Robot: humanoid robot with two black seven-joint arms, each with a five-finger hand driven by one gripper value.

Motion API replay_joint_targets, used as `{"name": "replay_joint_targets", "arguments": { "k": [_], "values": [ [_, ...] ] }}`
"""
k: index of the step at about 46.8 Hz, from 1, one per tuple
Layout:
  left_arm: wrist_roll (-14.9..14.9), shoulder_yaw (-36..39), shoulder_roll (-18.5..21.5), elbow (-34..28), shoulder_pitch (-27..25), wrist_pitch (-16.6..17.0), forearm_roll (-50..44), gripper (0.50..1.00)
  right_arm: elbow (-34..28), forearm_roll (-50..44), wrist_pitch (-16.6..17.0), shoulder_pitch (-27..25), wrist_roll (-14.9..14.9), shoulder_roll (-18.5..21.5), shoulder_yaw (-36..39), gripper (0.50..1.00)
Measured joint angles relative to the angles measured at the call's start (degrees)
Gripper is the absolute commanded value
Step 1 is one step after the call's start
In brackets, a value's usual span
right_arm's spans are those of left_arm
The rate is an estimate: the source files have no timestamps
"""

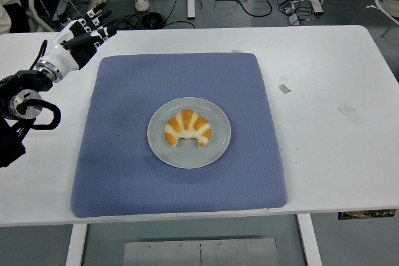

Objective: Place the bread on the plate

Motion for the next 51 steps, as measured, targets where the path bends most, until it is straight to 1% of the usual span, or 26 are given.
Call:
{"name": "replay_joint_targets", "arguments": {
  "k": [6,12,27,51],
  "values": [
    [0.01,0.09,-0.46,0.95,0.0,-1.37,0.0,0.978,-0.03,0.0,0.0,-0.01,-0.01,0.01,0.0,1.0],
    [0.02,0.08,-0.48,1.29,-0.01,-1.85,0.0,0.978,-0.13,0.0,-0.05,-0.02,0.0,0.01,0.0,1.0],
    [0.02,0.08,-0.26,1.41,-0.32,-2.44,0.0,0.978,0.12,0.0,-0.14,0.25,0.0,0.01,-0.03,1.0],
    [-0.03,0.29,-0.74,1.39,0.25,-2.37,0.4,0.978,-0.38,0.0,-0.4,0.78,0.0,0.01,-0.06,1.0]
  ]
}}
